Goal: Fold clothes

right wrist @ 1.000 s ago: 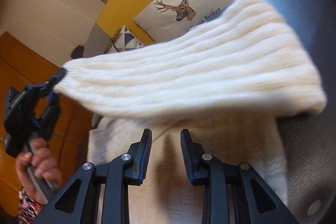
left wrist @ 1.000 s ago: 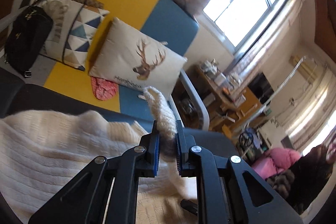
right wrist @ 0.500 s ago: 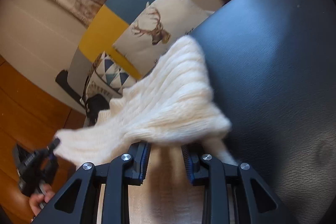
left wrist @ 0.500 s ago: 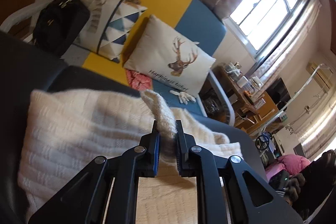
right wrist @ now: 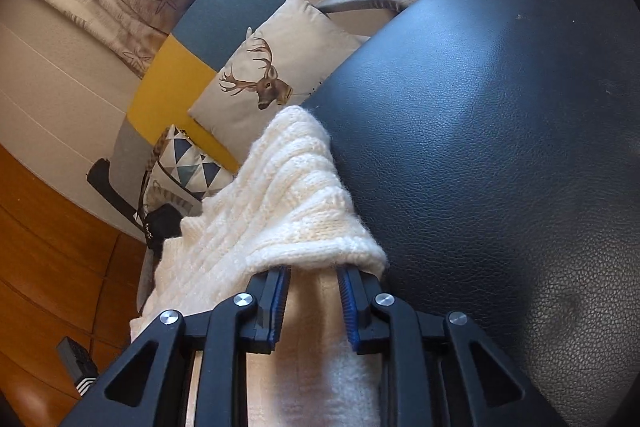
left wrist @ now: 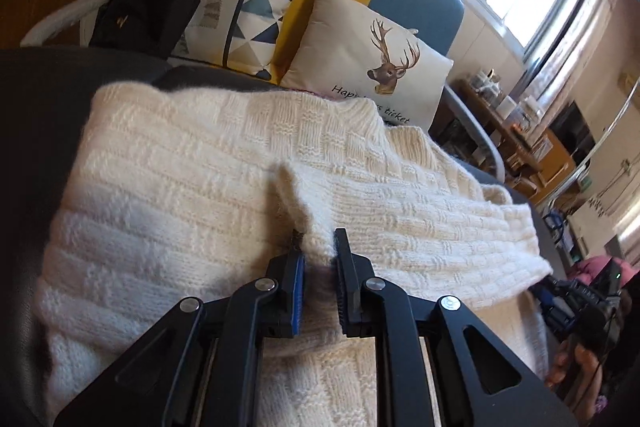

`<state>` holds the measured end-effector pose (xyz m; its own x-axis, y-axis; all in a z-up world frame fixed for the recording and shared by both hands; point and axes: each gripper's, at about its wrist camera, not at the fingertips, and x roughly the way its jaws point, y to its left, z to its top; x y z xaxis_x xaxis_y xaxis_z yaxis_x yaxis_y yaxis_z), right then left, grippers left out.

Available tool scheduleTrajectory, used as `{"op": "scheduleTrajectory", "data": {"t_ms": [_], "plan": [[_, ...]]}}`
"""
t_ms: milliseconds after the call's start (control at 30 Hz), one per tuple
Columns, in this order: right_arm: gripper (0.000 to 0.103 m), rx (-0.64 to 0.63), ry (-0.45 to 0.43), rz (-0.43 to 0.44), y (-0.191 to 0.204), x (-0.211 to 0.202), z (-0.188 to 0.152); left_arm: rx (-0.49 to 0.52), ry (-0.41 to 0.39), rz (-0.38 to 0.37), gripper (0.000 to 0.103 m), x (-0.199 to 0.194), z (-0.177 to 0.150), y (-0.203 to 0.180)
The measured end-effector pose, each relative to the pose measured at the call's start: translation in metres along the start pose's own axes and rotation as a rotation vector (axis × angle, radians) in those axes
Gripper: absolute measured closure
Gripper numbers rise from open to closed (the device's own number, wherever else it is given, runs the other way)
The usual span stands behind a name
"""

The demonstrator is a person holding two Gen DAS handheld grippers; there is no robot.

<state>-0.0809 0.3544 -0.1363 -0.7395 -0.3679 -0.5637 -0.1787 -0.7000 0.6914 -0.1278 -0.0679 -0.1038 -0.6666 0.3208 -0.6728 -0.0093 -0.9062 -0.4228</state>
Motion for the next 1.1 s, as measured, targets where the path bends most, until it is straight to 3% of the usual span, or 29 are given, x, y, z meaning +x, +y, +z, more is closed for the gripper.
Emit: {"op": "scheduleTrajectory", "data": {"t_ms": [100,200,267,333,433,567,667,733,800,967,1033,1100], "plan": [[0.076,-0.041,0.063,0.102,0.005,-0.008,0.000,-0.050,-0.003,-0.045,0.086,0.000,-0.001,0.009],[0.075,-0.194,0.022,0.200,0.025,-0.036,0.003,-0.098,-0.009,-0.092,0.085,0.001,-0.002,0.017],[0.074,-0.229,-0.028,0.236,0.036,-0.045,0.014,-0.112,-0.016,-0.108,0.085,0.000,-0.003,0.019],[0.071,-0.221,-0.039,0.201,0.044,-0.035,0.029,-0.111,-0.036,-0.115,0.085,-0.003,-0.004,0.019],[0.069,-0.184,0.029,0.062,0.046,0.012,0.052,-0.133,-0.064,-0.148,0.085,-0.008,-0.005,0.023],[0.069,-0.133,0.129,0.050,0.043,0.060,0.059,-0.163,-0.102,-0.192,0.085,-0.014,-0.006,0.029],[0.069,-0.255,0.208,0.010,0.055,0.088,0.045,-0.184,-0.128,-0.223,0.085,-0.018,-0.007,0.033],[0.068,-0.430,0.214,-0.009,0.067,0.091,0.033,-0.189,-0.125,-0.226,0.085,-0.017,-0.007,0.033],[0.069,-0.498,0.238,-0.011,0.070,0.089,0.032,-0.195,-0.123,-0.233,0.085,-0.016,-0.007,0.034],[0.069,-0.351,0.101,0.110,0.067,0.058,0.062,-0.197,-0.126,-0.232,0.085,-0.015,-0.008,0.033],[0.069,-0.329,0.174,0.121,0.077,0.078,0.067,-0.202,-0.126,-0.229,0.085,-0.015,-0.009,0.034],[0.070,-0.329,0.251,0.045,0.082,0.107,0.066,-0.211,-0.126,-0.228,0.085,-0.015,-0.009,0.036]]}}
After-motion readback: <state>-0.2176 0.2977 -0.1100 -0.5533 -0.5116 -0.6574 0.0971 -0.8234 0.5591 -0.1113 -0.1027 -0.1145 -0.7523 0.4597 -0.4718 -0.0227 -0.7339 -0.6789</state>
